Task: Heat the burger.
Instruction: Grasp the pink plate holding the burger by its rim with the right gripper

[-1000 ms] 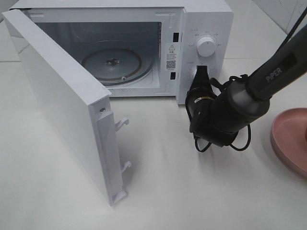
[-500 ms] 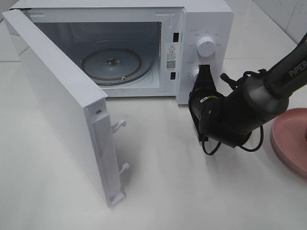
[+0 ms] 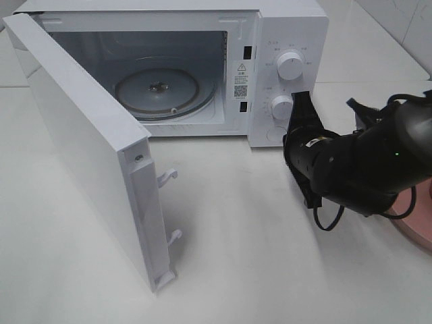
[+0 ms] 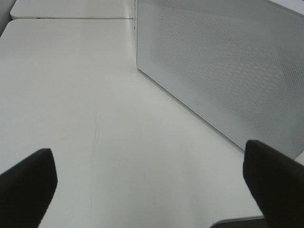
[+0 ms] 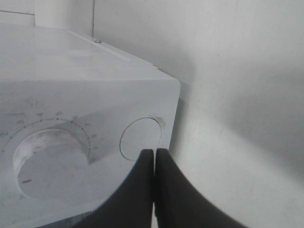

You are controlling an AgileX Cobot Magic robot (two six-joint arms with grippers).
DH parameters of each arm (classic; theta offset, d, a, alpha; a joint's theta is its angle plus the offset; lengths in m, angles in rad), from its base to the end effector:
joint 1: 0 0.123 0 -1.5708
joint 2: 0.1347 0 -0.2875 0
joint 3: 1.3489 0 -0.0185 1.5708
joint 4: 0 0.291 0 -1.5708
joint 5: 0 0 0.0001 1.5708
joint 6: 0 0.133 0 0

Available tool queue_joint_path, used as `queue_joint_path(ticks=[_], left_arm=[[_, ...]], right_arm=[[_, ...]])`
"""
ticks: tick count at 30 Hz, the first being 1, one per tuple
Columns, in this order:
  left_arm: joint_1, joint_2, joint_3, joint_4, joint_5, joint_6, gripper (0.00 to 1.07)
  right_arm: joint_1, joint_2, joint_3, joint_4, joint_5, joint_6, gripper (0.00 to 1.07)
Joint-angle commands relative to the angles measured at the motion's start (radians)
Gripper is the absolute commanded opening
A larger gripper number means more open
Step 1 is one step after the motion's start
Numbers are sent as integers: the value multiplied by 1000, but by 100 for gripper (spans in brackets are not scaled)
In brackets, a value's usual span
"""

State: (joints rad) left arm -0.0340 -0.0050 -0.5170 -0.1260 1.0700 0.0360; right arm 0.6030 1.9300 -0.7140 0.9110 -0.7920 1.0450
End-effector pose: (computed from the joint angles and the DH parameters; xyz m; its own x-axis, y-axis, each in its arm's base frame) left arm 0.0610 -0.0168 0.2834 -0.4445 -0.0095 -0.8957 0.1217 0.9900 -0.0709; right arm 0.3470 0.1482 0.0613 0.0151 0.9923 -0.1230 0.4534 0.1029 0.8854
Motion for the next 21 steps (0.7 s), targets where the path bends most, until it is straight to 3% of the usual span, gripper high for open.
queue_joint_path(ticks=[1, 14, 21], left_arm=[[-3, -2, 1, -7, 1, 2, 100], [-3, -2, 1, -7, 1, 2, 100], [-3, -2, 1, -7, 1, 2, 100]], right_arm=[[5, -84, 48, -11, 78, -112, 1], [1, -230, 112, -11, 325, -428, 2], [-50, -277, 112, -11, 557, -767, 2]])
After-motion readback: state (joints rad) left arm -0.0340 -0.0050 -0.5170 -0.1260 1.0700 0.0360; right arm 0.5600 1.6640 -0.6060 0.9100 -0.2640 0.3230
